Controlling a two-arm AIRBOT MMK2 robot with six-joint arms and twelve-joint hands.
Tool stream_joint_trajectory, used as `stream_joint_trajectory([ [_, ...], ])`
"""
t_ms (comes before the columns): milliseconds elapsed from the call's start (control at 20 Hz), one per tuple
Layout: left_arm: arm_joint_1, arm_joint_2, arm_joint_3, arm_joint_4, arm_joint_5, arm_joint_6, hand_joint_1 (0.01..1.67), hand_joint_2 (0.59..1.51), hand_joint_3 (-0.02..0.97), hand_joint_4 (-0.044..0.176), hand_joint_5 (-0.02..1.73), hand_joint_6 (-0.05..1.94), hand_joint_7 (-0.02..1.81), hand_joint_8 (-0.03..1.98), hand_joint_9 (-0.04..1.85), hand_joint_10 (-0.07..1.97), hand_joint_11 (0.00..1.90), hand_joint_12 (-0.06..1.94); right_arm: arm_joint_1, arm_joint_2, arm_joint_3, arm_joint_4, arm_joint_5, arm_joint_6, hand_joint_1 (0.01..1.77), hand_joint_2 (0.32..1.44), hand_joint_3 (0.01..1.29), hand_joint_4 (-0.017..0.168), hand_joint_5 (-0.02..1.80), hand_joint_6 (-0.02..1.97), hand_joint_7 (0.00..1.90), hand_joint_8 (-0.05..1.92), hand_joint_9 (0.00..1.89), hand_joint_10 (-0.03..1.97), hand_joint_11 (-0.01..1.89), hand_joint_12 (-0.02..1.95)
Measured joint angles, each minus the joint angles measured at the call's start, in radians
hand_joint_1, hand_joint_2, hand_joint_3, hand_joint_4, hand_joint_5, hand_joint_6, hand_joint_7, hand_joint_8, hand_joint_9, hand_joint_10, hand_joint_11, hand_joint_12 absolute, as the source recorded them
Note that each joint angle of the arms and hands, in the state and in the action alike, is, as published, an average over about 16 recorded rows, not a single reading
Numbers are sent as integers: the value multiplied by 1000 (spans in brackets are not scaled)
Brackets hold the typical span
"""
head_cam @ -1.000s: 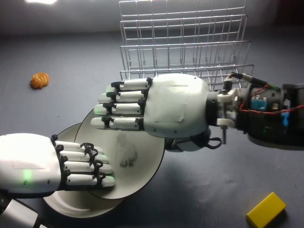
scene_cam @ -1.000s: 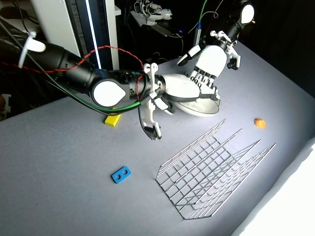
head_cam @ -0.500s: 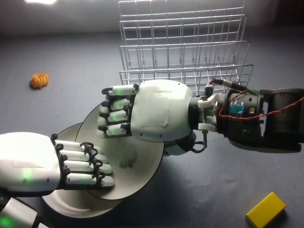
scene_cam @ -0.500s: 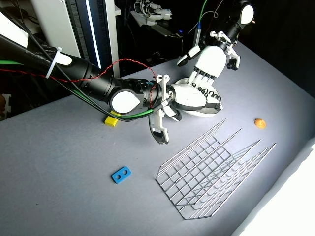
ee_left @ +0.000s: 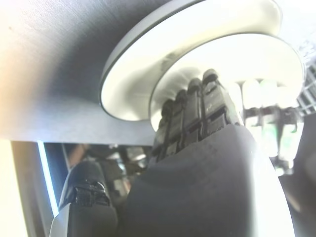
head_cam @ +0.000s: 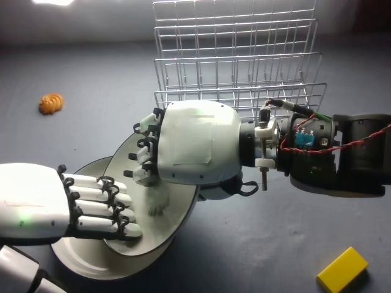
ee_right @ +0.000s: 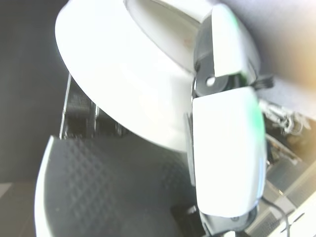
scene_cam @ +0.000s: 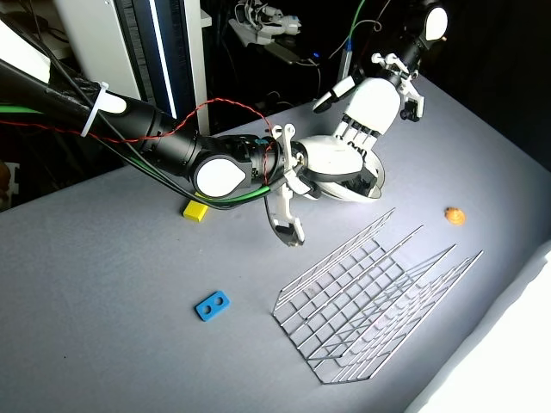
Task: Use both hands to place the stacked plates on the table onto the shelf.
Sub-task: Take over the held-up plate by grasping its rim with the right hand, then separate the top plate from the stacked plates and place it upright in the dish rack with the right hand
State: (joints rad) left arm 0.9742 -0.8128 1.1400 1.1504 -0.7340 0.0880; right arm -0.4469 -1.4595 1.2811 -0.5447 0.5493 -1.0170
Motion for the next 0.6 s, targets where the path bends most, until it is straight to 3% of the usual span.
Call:
stream_joint_trajectory([
  [400, -73, 35, 51, -40, 8, 0, 23, 1152, 21, 2, 88, 17, 82, 21, 26, 13, 17, -7, 9, 37, -58, 4, 4, 4, 1153, 989, 17, 20, 853, 768, 948, 750, 1168, 36, 724, 1058],
  [600, -119, 58, 84, -51, 15, 0, 23, 1153, 21, 1, 82, 20, 68, 20, 26, 13, 17, -8, 21, 75, -107, 7, -11, 8, 1164, 990, 17, 24, 889, 812, 980, 821, 1189, 45, 727, 1070],
])
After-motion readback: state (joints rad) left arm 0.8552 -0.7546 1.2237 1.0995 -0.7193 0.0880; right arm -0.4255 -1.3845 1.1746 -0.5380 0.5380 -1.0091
